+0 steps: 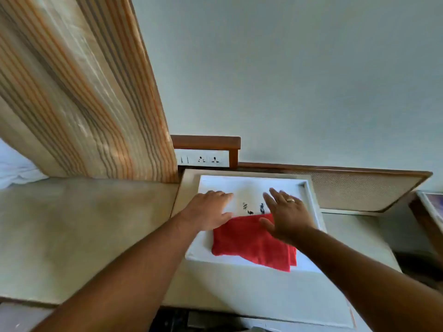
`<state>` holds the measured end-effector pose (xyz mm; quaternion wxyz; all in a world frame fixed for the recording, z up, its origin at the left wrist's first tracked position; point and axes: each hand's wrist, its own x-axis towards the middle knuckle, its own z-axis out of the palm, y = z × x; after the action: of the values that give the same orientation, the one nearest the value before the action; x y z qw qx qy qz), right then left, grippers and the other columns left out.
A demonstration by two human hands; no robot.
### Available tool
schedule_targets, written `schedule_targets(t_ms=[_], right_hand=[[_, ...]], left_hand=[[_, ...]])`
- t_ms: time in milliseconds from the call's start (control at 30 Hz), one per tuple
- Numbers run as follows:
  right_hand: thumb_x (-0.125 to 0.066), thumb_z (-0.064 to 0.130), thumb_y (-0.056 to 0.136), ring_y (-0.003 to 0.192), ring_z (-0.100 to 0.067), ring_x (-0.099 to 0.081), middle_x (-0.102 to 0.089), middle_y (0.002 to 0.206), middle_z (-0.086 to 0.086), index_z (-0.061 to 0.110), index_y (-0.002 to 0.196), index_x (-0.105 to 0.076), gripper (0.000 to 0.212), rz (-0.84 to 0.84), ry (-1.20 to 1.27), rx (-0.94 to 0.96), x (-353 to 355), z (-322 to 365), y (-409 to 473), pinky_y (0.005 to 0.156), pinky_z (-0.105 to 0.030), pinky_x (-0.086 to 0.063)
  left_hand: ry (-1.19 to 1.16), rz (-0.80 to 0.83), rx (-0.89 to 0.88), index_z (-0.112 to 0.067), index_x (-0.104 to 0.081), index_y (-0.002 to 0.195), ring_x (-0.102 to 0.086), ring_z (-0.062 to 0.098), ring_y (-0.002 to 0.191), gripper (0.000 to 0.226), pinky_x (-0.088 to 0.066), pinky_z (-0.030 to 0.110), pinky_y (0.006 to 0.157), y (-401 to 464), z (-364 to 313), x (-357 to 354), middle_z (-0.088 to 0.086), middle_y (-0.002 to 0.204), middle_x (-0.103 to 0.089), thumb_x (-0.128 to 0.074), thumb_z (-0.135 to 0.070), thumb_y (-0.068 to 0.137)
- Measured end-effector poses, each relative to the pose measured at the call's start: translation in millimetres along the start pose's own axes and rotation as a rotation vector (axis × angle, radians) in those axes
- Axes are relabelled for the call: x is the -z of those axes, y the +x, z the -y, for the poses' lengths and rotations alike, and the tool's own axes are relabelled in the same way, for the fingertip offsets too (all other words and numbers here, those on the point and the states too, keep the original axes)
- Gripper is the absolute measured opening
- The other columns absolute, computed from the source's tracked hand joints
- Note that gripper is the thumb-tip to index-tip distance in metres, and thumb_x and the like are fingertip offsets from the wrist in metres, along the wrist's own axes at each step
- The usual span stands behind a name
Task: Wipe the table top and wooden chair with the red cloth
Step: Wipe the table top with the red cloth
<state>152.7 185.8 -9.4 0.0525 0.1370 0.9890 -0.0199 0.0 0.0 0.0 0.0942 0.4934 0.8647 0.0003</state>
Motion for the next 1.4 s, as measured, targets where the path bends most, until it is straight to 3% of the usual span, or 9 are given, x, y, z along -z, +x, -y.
schedule_targets(t_ms=[200,400,567,800,933,1000,1200,1300,1400], right_hand=[[-0.056,0.072,0.071,0.105,-0.025,-0.055,-0.055,0.117,-0.001,0.026,0.125,-0.048,0.071,0.192,0.183,-0.009,-30.4,-16.5,-11.8,0.085,-0.039,-0.048],[-0.074,0.052,0.071,0.072,-0.011,-0.051,-0.051,0.077,0.01,0.028,0.071,-0.051,0.034,0.428,0.274,0.151,-5.3,-27.7,14.6,0.059,-0.027,-0.039],[-0.078,0.027,0.079,0.073,-0.013,-0.058,-0.063,0.079,0.005,0.024,0.082,-0.063,0.015,0.42,0.806,0.206,61.4,1.9,43.8,0.063,-0.024,-0.044],[-0.07,0.015,0.088,0.091,-0.021,-0.073,-0.074,0.102,-0.007,0.02,0.108,-0.068,0.021,0.472,1.443,0.169,78.9,180.4,89.6,0.069,-0.039,-0.06],[-0.06,0.0,0.092,0.084,-0.028,-0.067,-0.068,0.095,-0.012,0.013,0.105,-0.064,0.018,0.572,1.381,-0.027,11.4,305.1,101.1,0.076,-0.054,-0.056],[-0.058,-0.004,0.092,0.08,-0.026,-0.066,-0.066,0.095,-0.014,0.013,0.1,-0.064,0.019,0.629,1.333,-0.125,-22.5,354.0,110.5,0.066,-0.047,-0.059],[-0.058,0.0,0.089,0.073,-0.029,-0.062,-0.065,0.093,-0.019,0.009,0.092,-0.064,0.011,0.546,1.044,-0.279,-89.6,420.6,150.5,0.072,-0.042,-0.056],[-0.062,0.021,0.083,0.096,-0.035,-0.062,-0.064,0.112,-0.014,0.011,0.116,-0.061,0.034,0.238,0.351,0.067,-105.4,422.2,150.8,0.083,-0.04,-0.051],[-0.057,0.04,0.086,0.133,-0.038,-0.044,-0.045,0.147,-0.017,0.011,0.143,-0.043,0.065,0.139,0.168,0.54,-118.5,434.1,148.7,0.107,-0.048,-0.04]], left_hand=[[-0.109,0.248,0.01,-0.024,-0.055,0.12,-0.054,0.019,0.1,0.067,-0.047,0.037,0.079,5.3,-15.4,-23.9,-0.002,0.108,-0.058,-0.056,-0.075,0.077],[-0.404,0.4,0.036,-0.025,-0.058,0.088,-0.055,0.012,0.077,0.03,-0.04,0.028,0.062,-0.6,-18.5,-13.1,-0.008,0.086,-0.058,-0.073,-0.05,0.081],[-1.095,0.084,0.195,-0.029,-0.066,0.083,-0.063,0.005,0.071,0.018,-0.048,0.018,0.059,-59.2,40.4,41.8,-0.015,0.075,-0.065,-0.08,-0.033,0.074],[-1.711,-0.534,0.552,-0.009,-0.065,0.122,-0.071,0.02,0.1,0.045,-0.057,0.029,0.076,-183.8,175.4,26.1,0.012,0.116,-0.073,-0.078,-0.02,0.08],[-1.726,-0.547,0.91,-0.02,-0.068,0.113,-0.072,0.013,0.085,0.024,-0.057,0.025,0.064,-242.9,238.4,-47.1,0.005,0.107,-0.073,-0.066,-0.009,0.092],[-1.689,-0.512,1.034,-0.023,-0.068,0.109,-0.07,0.018,0.089,0.022,-0.057,0.027,0.066,-264.7,271.2,-80.2,0.004,0.104,-0.073,-0.065,-0.009,0.093],[-1.723,-0.628,1.092,-0.016,-0.063,0.123,-0.068,0.02,0.091,0.032,-0.053,0.029,0.073,-282.7,367.5,-126.2,0.011,0.116,-0.071,-0.065,-0.012,0.092],[-1.006,-0.702,1.152,-0.015,-0.059,0.131,-0.063,0.027,0.114,0.04,-0.049,0.031,0.09,-301.8,401.7,-149.9,0.01,0.129,-0.065,-0.059,-0.022,0.092],[-0.337,-0.422,1.213,-0.011,-0.037,0.15,-0.036,0.038,0.142,0.063,-0.027,0.051,0.115,-330.8,428.1,-191.2,0.019,0.154,-0.04,-0.05,-0.04,0.096]])
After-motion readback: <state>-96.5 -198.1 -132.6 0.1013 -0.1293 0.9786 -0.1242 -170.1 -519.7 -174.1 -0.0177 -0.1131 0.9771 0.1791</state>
